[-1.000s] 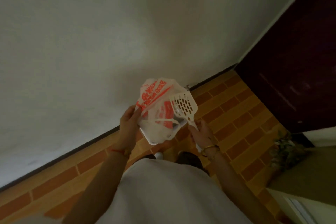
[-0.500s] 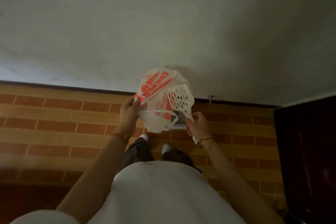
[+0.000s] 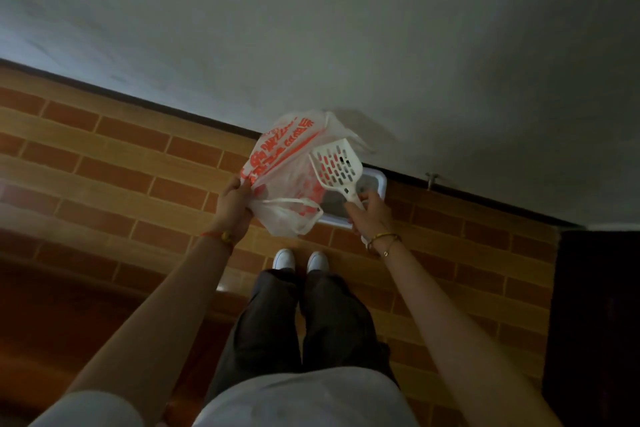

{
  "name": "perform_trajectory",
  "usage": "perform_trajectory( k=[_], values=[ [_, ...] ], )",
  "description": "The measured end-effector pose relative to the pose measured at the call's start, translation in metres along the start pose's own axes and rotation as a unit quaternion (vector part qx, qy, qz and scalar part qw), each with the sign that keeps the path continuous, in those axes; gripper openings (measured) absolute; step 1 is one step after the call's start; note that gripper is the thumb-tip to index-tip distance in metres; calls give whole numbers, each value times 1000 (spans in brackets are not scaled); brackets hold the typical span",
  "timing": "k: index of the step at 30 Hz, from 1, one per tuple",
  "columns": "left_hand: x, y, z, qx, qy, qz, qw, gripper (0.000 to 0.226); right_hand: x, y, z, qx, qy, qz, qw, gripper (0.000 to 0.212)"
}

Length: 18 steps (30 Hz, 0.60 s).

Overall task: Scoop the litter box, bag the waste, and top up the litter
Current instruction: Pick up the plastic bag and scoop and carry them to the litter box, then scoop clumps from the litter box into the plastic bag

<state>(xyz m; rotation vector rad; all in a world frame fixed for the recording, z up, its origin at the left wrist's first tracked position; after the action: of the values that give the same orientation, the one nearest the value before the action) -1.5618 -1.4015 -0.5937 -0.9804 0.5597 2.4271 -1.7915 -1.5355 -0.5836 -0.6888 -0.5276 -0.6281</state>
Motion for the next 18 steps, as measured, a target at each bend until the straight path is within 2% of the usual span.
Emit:
perform_trajectory(
  k=[9, 18],
  values=[
    [85, -39, -121, -39, -8, 64, 997, 25, -56, 83, -142, 37, -20, 36, 998, 15],
    [200, -111, -270, -41, 21, 68, 997, 32, -114, 195, -296, 81, -51, 63, 993, 11]
  ],
)
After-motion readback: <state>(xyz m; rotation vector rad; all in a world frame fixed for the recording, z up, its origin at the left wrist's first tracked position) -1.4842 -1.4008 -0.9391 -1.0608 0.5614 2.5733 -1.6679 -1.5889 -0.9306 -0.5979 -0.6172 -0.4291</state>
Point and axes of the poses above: each hand's wrist, its own z-axis away from the middle knuckle, its own y-axis out of the palm, x = y × z, the point moved 4 cm from there along -z, towards the middle knuckle, and after that the axes turned 3 degrees about y, right-handed, at the moved point
